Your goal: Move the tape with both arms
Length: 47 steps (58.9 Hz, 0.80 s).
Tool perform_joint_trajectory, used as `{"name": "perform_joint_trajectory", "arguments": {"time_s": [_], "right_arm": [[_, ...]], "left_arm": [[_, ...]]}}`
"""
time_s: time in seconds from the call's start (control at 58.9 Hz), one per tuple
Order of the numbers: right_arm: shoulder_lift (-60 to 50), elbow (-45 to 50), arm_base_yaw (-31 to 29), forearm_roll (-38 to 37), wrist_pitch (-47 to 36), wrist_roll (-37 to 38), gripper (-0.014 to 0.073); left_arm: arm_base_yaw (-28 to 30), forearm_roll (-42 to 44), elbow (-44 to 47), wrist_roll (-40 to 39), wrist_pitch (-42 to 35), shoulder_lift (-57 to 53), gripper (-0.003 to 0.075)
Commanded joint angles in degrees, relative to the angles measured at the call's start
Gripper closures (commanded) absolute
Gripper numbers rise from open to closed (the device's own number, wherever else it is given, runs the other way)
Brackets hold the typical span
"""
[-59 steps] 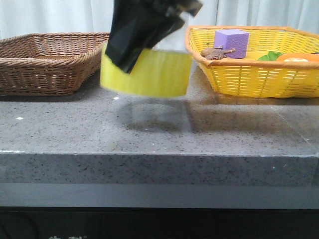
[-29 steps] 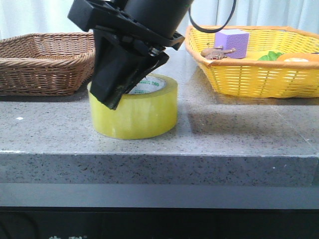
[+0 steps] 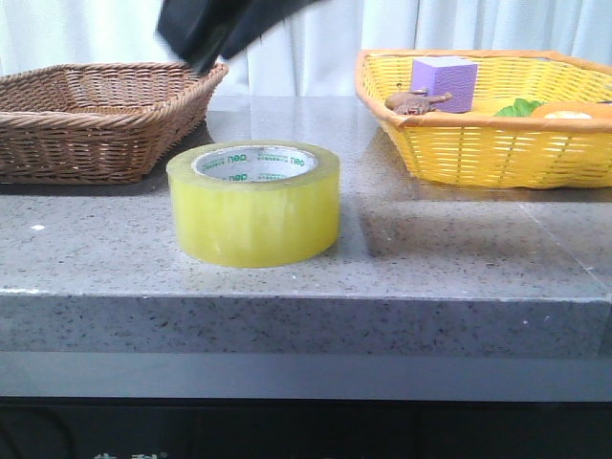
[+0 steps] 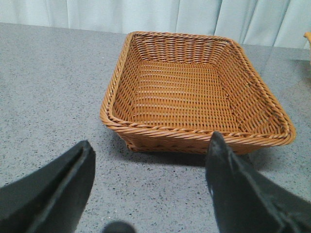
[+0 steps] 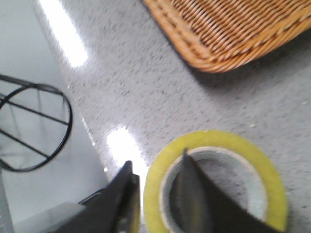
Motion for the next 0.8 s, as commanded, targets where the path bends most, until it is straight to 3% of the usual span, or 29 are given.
{"name": "perform_joint_trajectory", "arguments": {"time_s": [0.0,0.085,0.221,0.408,0.628,0.781], "right_arm": [[-3.4,-1.7,-1.6,1.5,-3.4,-0.5,0.0567],[-4.5,-1.7,-3.0,1.5,-3.4,-0.5,0.0691],[-7.2,-1.7,-7.2,1.5,-2.5,0.3,0.0683],[-13.9,2.7,-18.4,1.5,-1.1,0.4,0.0682],[-25.3,15.4,-29.5,1.6,-9.4,1.1,0.0674],[-33.8,25.2,-32.2,0.6,-15.4,4.5,0.0673]], "left_arm": [[0.1,-0.1,-2.0,-0.7,-4.5,0.5,0.0246],[0.1,-0.1,-2.0,-0.7,-4.5,0.5,0.0246],[0.1,-0.1,-2.0,-0.7,-4.5,0.5,0.0246],[0.1,-0.1,-2.0,-0.7,-4.5,0.5,0.0246],[0.1,-0.1,-2.0,-0.7,-4.5,0.5,0.0246],[0.1,-0.1,-2.0,-0.7,-4.5,0.5,0.0246]]}}
